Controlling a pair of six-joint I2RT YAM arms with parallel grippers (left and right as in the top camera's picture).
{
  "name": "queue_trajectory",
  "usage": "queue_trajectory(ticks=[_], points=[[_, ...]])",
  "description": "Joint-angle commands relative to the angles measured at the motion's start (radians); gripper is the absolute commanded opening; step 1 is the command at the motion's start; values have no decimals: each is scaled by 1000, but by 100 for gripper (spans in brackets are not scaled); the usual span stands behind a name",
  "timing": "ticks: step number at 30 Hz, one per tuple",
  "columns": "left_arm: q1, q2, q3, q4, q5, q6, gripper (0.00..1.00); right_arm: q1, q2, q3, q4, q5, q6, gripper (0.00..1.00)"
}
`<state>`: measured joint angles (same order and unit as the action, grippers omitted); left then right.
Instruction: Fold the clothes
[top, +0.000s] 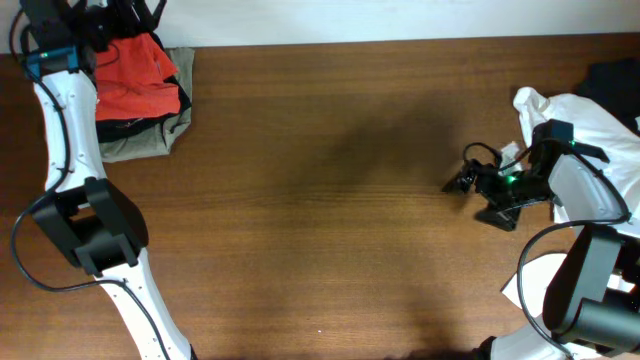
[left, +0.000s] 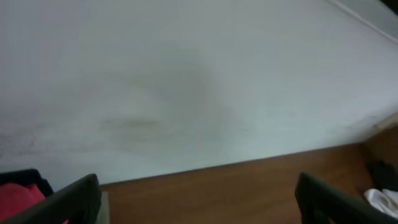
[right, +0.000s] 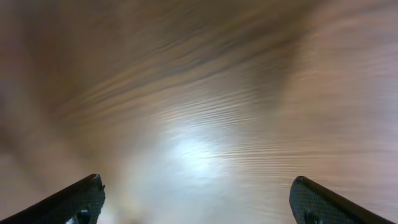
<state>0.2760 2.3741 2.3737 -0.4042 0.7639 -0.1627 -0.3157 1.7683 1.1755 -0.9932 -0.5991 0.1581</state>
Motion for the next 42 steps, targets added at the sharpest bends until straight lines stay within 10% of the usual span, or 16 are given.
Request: queue_trajectory(ticks=[1,14,25,42], points=[[2,-5,4,-2,33,-5,99,-5,-137,22,-6,-233,-76,99],[2,-5,4,-2,33,-5,99,-5,-1180,22,-22,-146,-76,99],[2,-5,4,-2,33,-5,99,224,-1483,-98,-12,278,-76,99],[2,-5,4,-2,33,-5,99,356,-1765,-1059,1056,397,-72,99]])
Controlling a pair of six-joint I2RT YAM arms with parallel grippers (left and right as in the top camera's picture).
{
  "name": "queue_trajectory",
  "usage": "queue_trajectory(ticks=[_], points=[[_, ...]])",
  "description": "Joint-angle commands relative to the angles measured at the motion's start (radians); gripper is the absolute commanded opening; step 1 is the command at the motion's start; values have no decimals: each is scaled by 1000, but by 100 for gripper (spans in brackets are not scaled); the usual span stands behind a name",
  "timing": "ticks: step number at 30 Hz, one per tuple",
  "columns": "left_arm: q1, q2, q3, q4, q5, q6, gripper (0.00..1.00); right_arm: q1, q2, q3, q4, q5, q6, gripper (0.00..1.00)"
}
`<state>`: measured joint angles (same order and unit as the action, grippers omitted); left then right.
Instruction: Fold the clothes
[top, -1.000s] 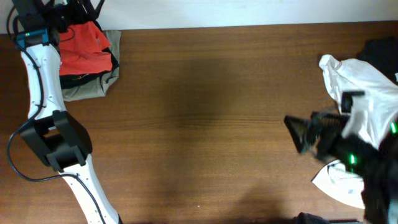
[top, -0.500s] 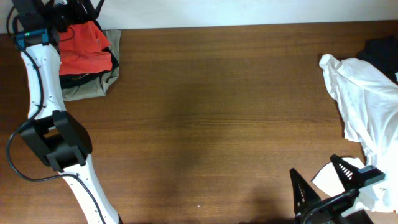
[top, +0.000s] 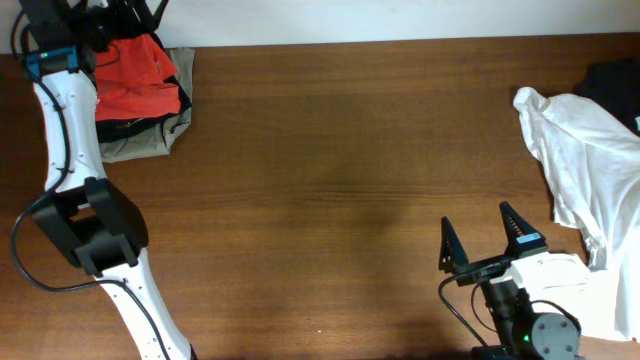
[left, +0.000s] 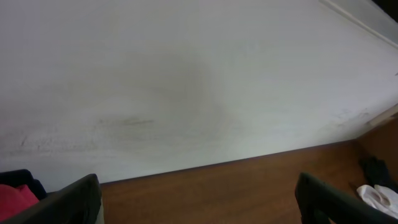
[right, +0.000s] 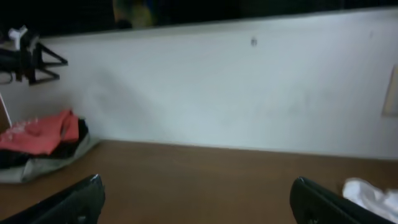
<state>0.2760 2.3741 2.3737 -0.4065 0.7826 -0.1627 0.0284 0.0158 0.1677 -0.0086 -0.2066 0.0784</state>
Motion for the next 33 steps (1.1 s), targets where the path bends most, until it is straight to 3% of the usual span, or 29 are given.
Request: queue_trajectory(ticks=[1,5,8,19,33], points=[[2,-5,4,0,14,-5,99,11,-12,-70,107,14,7,99],[2,-5,4,0,14,-5,99,11,-12,-163,305,34,7,99],[2,-5,4,0,14,-5,99,11,-12,-162,307,38,5,99],[2,-5,4,0,14,-5,99,11,-12,-162,-55,54,4,99],[2,-5,4,0,14,-5,99,11,-11,-162,-56,58,4,99]])
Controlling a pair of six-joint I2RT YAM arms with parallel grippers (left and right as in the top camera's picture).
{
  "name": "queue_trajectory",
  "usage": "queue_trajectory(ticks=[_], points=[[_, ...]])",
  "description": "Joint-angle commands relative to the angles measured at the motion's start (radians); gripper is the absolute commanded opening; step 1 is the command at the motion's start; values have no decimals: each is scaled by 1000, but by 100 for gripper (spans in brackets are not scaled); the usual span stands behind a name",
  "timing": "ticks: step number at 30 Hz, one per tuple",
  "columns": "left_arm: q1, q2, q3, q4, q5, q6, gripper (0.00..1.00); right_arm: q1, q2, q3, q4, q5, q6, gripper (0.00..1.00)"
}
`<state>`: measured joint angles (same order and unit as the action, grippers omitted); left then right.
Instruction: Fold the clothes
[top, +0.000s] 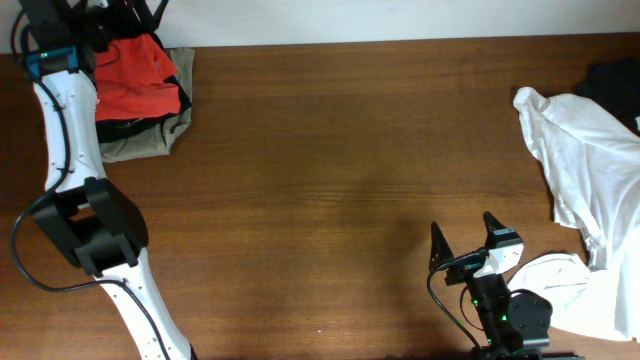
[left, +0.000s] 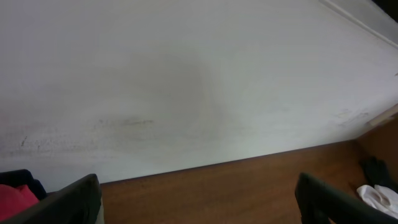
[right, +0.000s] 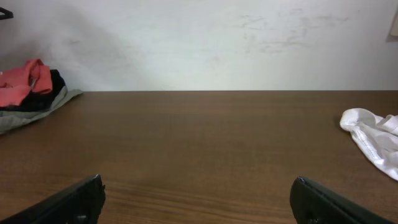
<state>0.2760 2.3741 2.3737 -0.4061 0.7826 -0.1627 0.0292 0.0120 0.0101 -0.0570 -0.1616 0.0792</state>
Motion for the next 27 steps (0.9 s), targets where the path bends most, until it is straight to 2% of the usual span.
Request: queue_trajectory(ticks=[1,15,18,22,25,27], points=[[2,-5,4,0,14,-5,99,10,-7,-5,-8,13,3,99],[2,-5,2,0,14,-5,99,10,-7,-5,-8,13,3,99],[-2,-34,-5,-77,13,-5,99,10,-7,-5,-8,13,3,99],[-49,-247,-18,-422,-5,-5,99,10,-7,-5,-8,13,3,99],[-137,-462,-134,-441,-5,-5,99,10,-7,-5,-8,13,3,99],[-211,-615,-278,-440,-29,2,99,10,-7,-5,-8,13,3,99]])
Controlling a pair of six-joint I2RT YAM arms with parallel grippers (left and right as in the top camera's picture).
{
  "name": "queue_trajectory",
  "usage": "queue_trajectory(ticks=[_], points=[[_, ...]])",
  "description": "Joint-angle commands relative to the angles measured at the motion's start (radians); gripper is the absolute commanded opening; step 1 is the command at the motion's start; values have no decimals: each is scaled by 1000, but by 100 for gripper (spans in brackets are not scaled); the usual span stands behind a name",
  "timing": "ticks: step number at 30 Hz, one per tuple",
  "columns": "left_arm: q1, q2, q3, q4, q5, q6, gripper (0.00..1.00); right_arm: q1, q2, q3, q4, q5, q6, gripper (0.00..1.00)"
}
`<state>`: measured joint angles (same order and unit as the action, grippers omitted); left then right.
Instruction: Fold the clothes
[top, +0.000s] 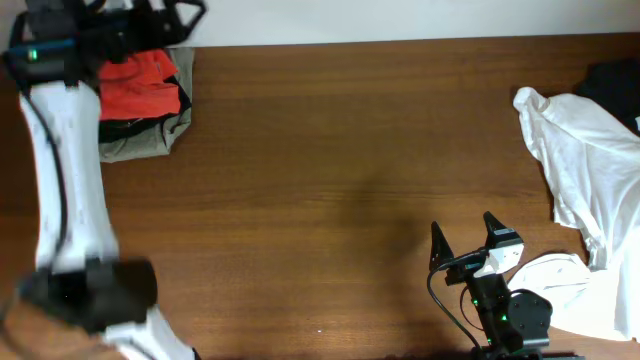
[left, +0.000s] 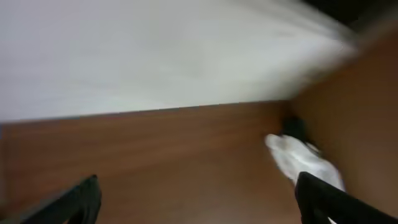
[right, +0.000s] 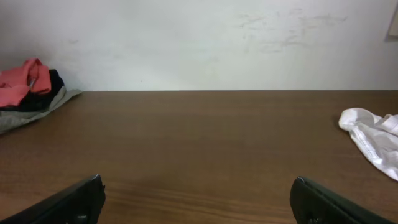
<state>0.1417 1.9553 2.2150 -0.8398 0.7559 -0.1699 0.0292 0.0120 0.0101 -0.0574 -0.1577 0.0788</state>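
A crumpled white garment (top: 580, 150) lies at the table's right edge; it also shows in the right wrist view (right: 373, 138) and, blurred, in the left wrist view (left: 301, 162). A folded stack with a red piece on top (top: 140, 85) sits at the back left corner, also seen as the red stack (right: 25, 84). My left gripper (top: 180, 22) hangs open at the back edge beside that stack, its arm blurred. My right gripper (top: 462, 228) stands open at the front edge, left of the white garment, holding nothing. Both wrist views show the left gripper (left: 196, 183) and right gripper (right: 196, 180) with empty jaws.
A black garment (top: 615, 82) lies at the back right corner behind the white one. A white wall (right: 199, 43) runs along the table's far edge. Bare brown tabletop (top: 340, 190) stretches between the stack and the white garment.
My left arm has swung: its wrist view faced the wall and now looks, blurred, along the table at the white garment. The right arm has not moved.
My right gripper was first low over the table beside the white garment, open. Then it stood at the front edge facing the back wall, and shifted slightly left. The left gripper stayed open above the folded stack until its turn now.
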Motion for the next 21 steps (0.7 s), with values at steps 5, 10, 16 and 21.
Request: queue_trajectory(ticks=[5,10,16,21], points=[[-325,-662,-764,62,-566,10,99,10,-7,-5,-7,9,3,99],[-389,-1110,-1348,161,-926,10,99,10,-7,-5,-7,9,3,99],[-297,-1527,-1741,424,-912,18,99,10,-7,-5,-7,9,3,99],[-206,-1757,-1968,633,-762,186,99,10,-7,-5,-7,9,3,99]])
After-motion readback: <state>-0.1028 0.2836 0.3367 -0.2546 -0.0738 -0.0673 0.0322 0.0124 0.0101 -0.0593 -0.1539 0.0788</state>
